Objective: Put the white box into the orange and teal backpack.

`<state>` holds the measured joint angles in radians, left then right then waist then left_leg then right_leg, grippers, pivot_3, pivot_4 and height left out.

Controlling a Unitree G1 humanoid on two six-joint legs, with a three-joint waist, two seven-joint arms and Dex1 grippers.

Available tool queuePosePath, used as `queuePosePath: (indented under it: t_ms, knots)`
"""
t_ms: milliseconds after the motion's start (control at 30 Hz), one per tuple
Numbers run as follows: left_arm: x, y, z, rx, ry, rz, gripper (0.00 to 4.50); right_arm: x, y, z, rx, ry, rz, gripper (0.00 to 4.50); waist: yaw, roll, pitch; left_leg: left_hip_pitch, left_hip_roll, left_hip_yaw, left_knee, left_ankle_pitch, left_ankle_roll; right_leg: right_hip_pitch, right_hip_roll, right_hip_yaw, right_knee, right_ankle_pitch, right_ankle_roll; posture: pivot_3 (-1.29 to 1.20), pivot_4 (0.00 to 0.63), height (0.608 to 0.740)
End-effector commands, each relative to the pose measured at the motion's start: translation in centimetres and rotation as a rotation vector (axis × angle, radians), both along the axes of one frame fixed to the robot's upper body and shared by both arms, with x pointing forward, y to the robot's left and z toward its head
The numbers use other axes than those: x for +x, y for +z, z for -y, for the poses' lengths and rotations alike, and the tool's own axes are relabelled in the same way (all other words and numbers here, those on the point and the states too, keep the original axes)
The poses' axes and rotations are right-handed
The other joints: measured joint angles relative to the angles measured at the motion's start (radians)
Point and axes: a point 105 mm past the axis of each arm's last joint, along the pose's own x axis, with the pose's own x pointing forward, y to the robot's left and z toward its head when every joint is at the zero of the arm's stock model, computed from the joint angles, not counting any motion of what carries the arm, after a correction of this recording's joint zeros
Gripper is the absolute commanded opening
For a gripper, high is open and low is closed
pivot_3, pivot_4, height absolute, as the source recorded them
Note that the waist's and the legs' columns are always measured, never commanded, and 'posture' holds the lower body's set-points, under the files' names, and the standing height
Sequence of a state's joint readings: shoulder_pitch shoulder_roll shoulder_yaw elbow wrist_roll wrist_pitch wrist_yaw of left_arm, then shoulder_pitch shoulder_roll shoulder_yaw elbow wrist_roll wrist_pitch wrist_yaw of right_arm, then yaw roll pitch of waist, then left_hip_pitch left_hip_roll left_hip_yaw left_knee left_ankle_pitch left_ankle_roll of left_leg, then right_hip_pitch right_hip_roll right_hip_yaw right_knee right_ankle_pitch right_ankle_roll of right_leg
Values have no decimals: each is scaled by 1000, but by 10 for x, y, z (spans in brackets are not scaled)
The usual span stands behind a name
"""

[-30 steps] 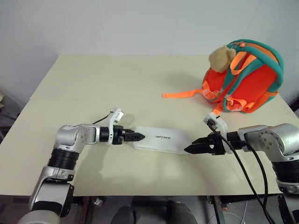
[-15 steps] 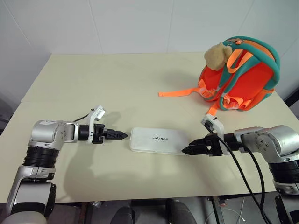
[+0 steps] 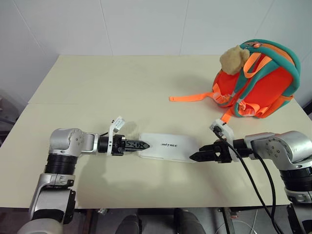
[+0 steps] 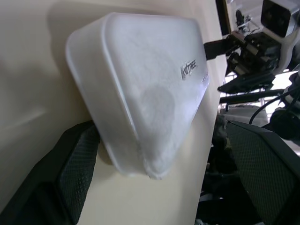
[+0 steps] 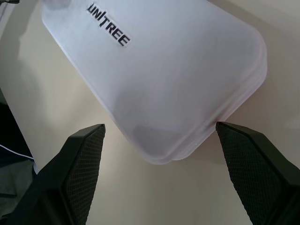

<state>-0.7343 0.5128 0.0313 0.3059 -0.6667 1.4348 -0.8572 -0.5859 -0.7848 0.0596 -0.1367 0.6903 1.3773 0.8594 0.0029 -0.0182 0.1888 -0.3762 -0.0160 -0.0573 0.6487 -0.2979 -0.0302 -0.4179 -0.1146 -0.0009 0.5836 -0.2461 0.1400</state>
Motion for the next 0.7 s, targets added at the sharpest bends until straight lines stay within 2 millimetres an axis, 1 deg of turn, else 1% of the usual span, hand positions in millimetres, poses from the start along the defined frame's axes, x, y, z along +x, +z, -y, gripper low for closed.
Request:
queuePosePath:
  t_ms: [33,100,200,333,467,700]
  knots:
    - [8,-5,3,-21,30,-23,4476,-3,12,0,17,20,40,4500,0,0,0,0,0,0,0,0,0,0,0,0,0,0,0,0,150,740]
    - [9,-7,7,-61,27,-55,4476,-5,12,2,23,24,35,4500,1,0,0,0,0,0,0,0,0,0,0,0,0,0,0,0,150,740]
    - [6,-9,11,-116,-2,-103,4476,-9,10,9,21,26,21,4500,2,0,0,1,-1,0,1,0,0,1,0,0,0,0,0,0,150,740]
    - [-3,-14,11,-138,-57,-145,4476,-16,6,22,4,23,-3,4500,-1,0,0,1,-1,0,0,0,0,2,0,0,1,0,0,0,150,740]
    - [-6,-14,9,-144,-84,-157,4476,-21,0,31,-15,13,-19,4500,-3,0,0,1,0,1,-1,0,0,2,0,0,1,0,0,0,150,740]
    - [-13,-11,13,-168,-134,-186,4476,-27,-4,35,-24,23,-19,4500,-3,0,0,1,0,1,-1,-1,1,2,0,0,0,0,0,0,150,740]
